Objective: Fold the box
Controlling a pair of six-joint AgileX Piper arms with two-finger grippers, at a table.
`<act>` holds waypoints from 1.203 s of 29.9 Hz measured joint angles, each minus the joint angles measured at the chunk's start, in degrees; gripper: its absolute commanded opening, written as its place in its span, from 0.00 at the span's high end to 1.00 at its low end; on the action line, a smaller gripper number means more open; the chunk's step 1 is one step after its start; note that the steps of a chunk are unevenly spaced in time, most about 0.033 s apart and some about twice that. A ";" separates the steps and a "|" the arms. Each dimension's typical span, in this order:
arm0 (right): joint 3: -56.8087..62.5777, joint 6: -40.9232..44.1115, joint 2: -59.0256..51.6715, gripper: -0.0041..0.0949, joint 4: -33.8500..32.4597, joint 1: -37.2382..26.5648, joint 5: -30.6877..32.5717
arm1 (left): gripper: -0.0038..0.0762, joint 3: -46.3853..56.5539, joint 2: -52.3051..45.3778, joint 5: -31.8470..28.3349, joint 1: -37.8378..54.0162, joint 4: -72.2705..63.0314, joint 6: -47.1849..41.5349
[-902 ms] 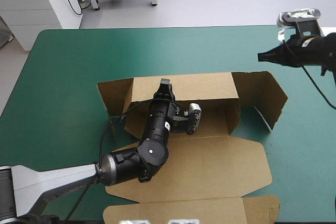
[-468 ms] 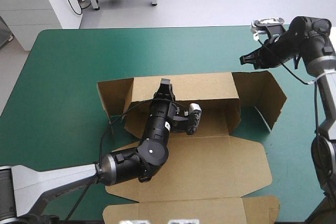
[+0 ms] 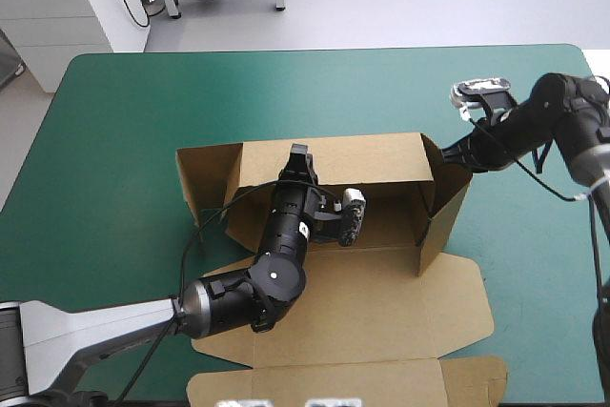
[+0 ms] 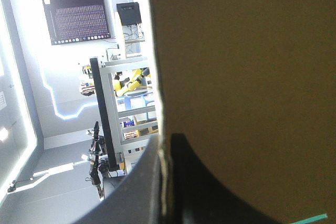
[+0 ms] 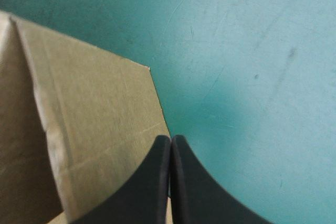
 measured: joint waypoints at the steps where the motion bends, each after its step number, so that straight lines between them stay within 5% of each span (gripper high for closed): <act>1: 1.92 -0.15 -1.96 0.96 0.07 0.00 -1.27 | 0.96 0.00 0.00 0.00 0.00 0.00 0.00; 10: 27.72 -10.03 -18.78 0.96 9.27 0.00 -22.72 | 0.96 0.00 0.00 0.00 0.00 0.00 0.00; 15: 38.40 -21.10 -23.66 0.80 16.47 0.00 -32.36 | 0.96 0.00 0.00 0.00 0.00 0.00 0.00; 23: 39.73 -37.50 -24.01 0.29 23.63 0.00 -33.01 | 0.96 0.00 0.00 -0.05 0.00 -0.06 0.00; 31: 39.73 -47.70 -24.01 0.28 25.80 0.00 -25.59 | 0.96 0.00 0.00 -0.07 0.00 -0.16 0.00; 36: 39.73 -48.70 -24.01 0.28 27.15 0.00 -26.83 | 0.96 0.00 0.00 -0.12 0.00 -0.16 0.00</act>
